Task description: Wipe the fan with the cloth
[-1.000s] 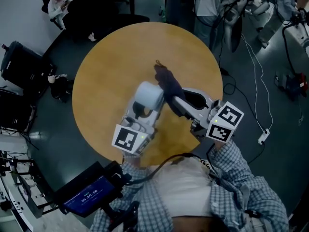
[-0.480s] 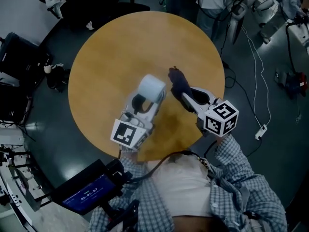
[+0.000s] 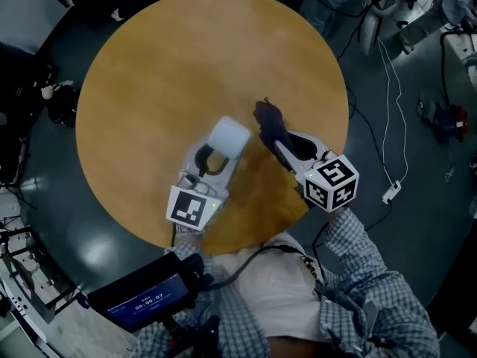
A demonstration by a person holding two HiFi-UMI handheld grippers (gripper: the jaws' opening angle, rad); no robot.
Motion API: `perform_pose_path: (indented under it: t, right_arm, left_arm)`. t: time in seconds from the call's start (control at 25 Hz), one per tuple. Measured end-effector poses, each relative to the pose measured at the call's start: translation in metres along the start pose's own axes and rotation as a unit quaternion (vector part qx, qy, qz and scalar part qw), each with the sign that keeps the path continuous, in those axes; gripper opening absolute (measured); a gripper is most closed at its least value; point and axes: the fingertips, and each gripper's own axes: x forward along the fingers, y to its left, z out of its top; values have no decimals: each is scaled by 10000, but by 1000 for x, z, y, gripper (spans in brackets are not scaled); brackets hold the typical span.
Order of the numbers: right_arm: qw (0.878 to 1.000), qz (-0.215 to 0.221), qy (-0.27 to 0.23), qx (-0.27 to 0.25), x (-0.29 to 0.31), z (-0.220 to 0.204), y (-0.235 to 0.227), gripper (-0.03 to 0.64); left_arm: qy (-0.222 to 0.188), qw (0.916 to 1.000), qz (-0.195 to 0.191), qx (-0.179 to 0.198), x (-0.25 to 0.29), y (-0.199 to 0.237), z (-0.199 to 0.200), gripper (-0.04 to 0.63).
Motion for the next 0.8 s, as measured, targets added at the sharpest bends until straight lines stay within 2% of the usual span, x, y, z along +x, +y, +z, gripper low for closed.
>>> perform_pose_path:
  t: [0.32, 0.44, 0.8]
  right_arm:
    - [9989, -2, 455, -58, 42, -35, -4, 87]
    - [9982, -133, 569, -126, 48, -48, -11, 87]
    - [9949, -456, 769, -474, 56, -69, -20, 97]
  left_arm:
    - [196, 9997, -16, -163, 16, 21, -47, 137]
    - [285, 9994, -16, -187, 20, 22, -60, 137]
    - [322, 9992, -30, -227, 23, 21, -72, 140]
